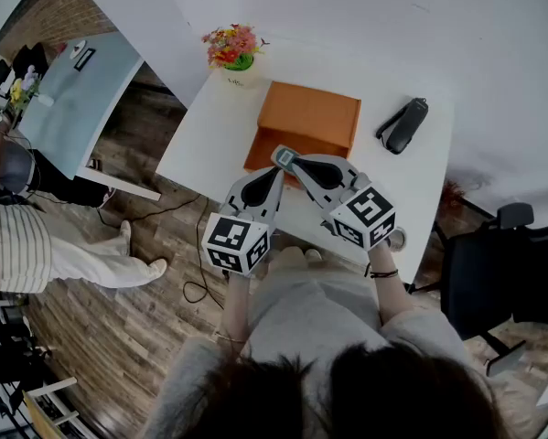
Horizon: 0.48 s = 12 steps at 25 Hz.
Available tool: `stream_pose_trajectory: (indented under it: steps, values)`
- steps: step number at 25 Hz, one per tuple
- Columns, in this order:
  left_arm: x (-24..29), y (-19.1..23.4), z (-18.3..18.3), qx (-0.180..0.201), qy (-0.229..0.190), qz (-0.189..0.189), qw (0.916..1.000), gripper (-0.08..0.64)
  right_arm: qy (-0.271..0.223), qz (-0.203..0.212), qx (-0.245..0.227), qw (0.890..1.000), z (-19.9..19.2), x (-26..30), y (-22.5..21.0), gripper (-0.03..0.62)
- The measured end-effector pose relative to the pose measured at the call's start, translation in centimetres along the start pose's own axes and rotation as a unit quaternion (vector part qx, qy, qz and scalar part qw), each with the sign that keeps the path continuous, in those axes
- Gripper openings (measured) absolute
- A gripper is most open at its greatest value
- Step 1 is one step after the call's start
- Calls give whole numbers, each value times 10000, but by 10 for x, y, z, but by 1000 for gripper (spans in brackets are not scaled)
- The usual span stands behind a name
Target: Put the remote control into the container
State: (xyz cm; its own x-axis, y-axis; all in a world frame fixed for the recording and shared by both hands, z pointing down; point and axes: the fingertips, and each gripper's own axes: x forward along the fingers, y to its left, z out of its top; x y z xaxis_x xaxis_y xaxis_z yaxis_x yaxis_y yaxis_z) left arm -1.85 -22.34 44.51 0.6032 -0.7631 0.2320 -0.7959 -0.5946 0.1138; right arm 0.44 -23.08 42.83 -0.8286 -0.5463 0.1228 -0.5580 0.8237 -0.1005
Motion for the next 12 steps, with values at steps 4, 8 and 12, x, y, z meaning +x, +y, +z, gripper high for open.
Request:
stream_pose_trajectory:
  steps: [4, 8, 12]
  values:
    - [0, -2, 1, 3, -3, -32, 10000, 3, 18, 10, -50, 10000, 2, 1, 1, -2]
    - [0, -2, -3, 36, 79, -69, 9999, 3, 86, 36, -64, 9999, -1, 1, 2, -2]
    - [-2, -3, -4, 2, 91, -72, 9999, 3, 106, 11, -61, 9999, -2, 0, 1, -2]
